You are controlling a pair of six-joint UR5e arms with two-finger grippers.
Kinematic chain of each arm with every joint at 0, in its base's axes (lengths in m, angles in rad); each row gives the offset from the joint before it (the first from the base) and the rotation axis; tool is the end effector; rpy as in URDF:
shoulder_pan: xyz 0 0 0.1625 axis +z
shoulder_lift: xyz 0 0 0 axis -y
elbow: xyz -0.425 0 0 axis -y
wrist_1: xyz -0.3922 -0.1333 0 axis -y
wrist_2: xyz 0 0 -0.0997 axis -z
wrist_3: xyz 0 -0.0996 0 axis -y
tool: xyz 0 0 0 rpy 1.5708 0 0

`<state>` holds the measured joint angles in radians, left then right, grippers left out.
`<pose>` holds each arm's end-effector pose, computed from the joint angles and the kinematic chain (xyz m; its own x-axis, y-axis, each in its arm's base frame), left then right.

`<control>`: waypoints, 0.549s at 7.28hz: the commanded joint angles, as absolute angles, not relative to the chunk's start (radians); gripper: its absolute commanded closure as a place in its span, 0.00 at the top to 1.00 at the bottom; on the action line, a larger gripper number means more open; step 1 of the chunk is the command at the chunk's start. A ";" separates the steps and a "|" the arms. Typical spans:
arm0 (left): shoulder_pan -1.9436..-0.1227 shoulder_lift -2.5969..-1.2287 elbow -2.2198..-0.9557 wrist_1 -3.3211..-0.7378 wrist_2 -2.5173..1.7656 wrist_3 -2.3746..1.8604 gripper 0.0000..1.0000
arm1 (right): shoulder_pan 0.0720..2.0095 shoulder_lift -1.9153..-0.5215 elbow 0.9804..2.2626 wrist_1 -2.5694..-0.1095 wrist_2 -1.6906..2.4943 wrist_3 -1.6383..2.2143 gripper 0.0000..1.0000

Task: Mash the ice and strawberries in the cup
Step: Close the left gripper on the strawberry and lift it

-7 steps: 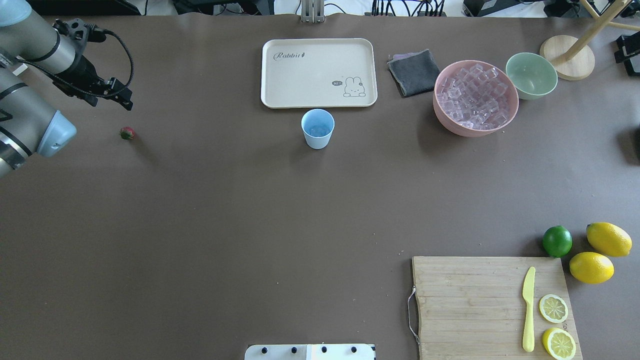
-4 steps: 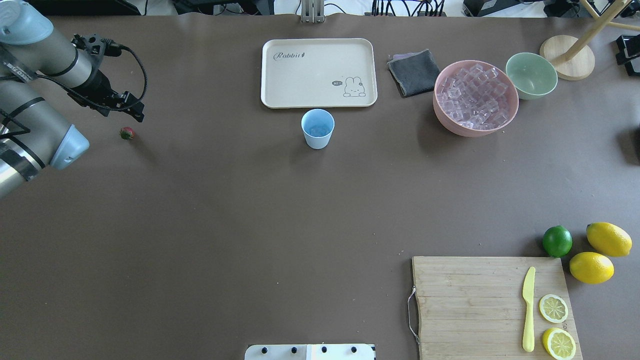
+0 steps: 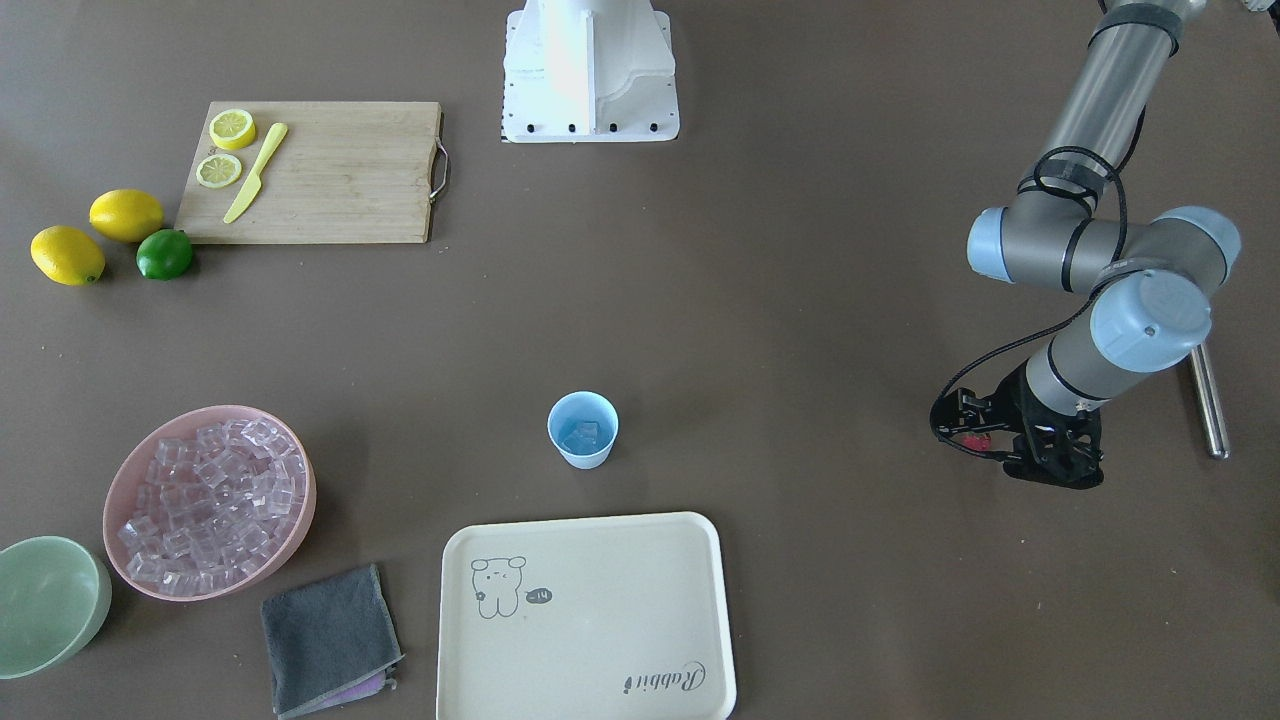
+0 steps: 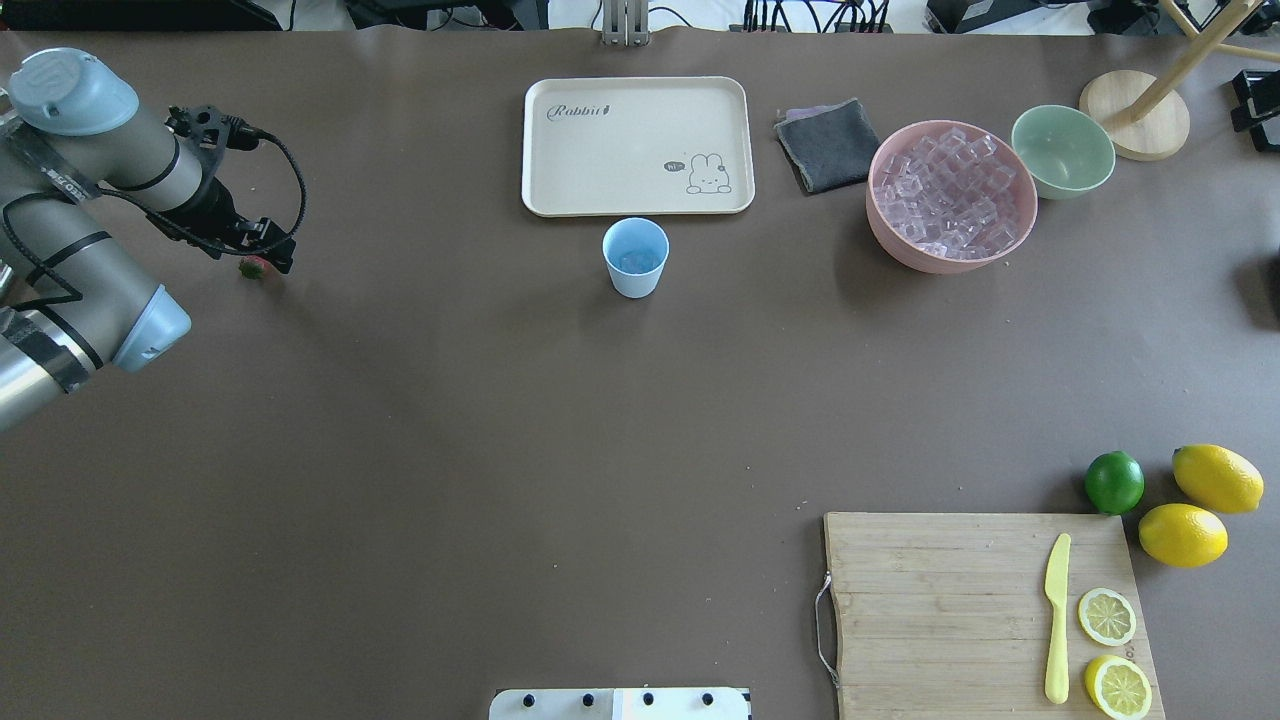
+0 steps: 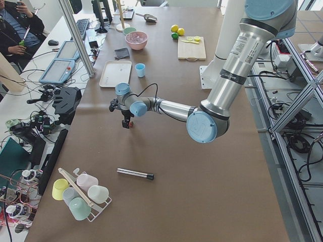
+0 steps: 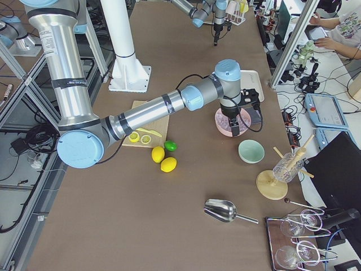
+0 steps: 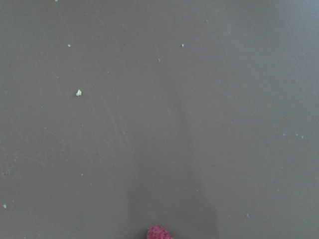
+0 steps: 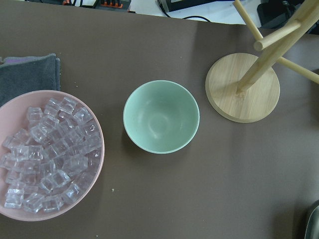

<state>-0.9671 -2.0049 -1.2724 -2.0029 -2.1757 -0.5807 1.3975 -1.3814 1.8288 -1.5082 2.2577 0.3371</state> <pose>0.3317 -0.6161 0.5105 0.6836 0.2201 -0.6959 -0.1239 0.9746 0.1866 -0.0272 -0.5620 0.4288 0.7182 -0.1293 0.6838 -0.0922 0.9562 0.2776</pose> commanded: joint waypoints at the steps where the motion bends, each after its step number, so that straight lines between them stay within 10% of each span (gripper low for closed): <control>1: -0.968 -2.003 -1.272 -2.003 -2.180 -0.615 0.97 | 1.397 -1.408 1.835 -1.467 2.253 0.337 1.00; 4: -0.968 -2.005 -1.269 -2.037 -2.184 -0.632 0.84 | 1.397 -1.440 1.845 -1.431 2.253 0.336 1.00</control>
<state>-0.9679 -2.0042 -1.2694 -2.0318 -2.1824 -0.6283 1.3979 -1.4282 1.8372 -1.4380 2.2536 0.3371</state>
